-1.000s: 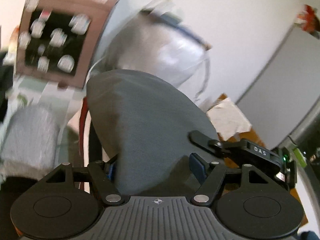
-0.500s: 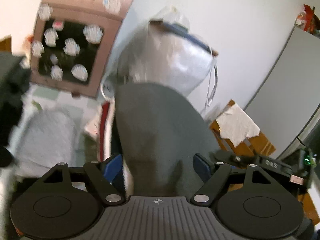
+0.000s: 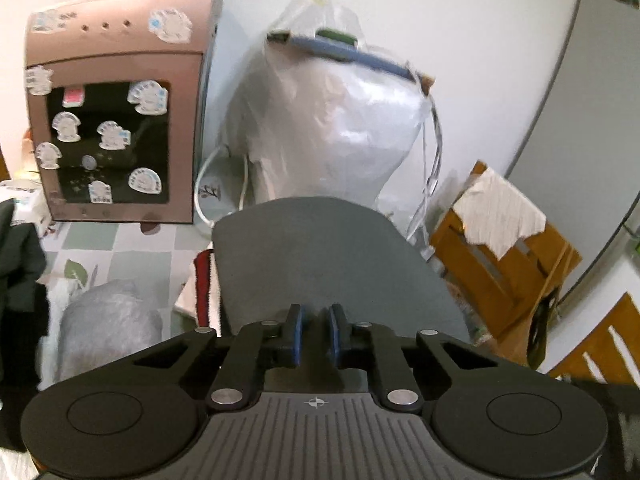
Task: Fold clothes
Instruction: 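Carry the folded trousers with both grippers onto the clothes stack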
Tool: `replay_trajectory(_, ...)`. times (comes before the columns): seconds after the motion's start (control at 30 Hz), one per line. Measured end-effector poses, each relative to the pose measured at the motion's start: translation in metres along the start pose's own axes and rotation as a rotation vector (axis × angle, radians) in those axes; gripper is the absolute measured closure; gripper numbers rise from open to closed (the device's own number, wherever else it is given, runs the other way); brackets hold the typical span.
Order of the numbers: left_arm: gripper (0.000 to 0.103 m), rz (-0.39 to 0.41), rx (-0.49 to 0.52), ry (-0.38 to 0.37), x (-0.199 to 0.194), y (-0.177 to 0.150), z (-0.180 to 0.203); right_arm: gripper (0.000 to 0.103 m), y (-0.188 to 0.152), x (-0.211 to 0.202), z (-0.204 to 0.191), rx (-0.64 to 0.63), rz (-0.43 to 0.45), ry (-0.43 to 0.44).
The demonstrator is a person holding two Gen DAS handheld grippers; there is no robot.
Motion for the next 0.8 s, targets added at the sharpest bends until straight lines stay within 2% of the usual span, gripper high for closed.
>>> replay_trajectory(0.13, 0.083, -0.060, -0.016, 0.018, 0.030, -0.003, -0.010, 0.043, -0.015, 0.022, -0.012, -0.076, -0.029, -0.122)
replay_trajectory(0.3, 0.081, -0.059, -0.011, 0.016, 0.038, -0.008, -0.015, 0.043, -0.020, 0.030, -0.016, -0.072, -0.035, -0.149)
replay_trajectory(0.37, 0.077, -0.042, -0.015, 0.011, 0.031, -0.009, -0.016, 0.043, -0.017, 0.024, -0.017, -0.060, -0.026, -0.145)
replay_trajectory(0.43, 0.062, -0.036, -0.011, 0.013, 0.020, -0.011, -0.016, 0.043, -0.015, 0.017, -0.018, -0.047, -0.021, -0.138)
replay_trajectory(0.57, 0.050, -0.025, -0.019, 0.001, -0.009, -0.022, -0.013, 0.043, -0.015, -0.001, -0.025, -0.037, -0.020, -0.134)
replay_trajectory(0.63, 0.041, -0.016, -0.023, -0.006, -0.025, -0.030, -0.010, 0.042, -0.017, -0.012, -0.030, -0.032, -0.021, -0.134)
replay_trajectory(0.8, 0.035, 0.016, -0.037, -0.004, -0.077, -0.062, -0.003, 0.038, -0.025, -0.050, -0.051, -0.024, -0.021, -0.142)
Point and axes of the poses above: each gripper's, at about its wrist camera, not at the fingertips, and x roughly the way its jaws point, z to its right, y to its top, the point moved 6 cm from there along x, roughly the way its jaws point, and after that the axes turned 12 degrees about -z, right-handed, at the moved point
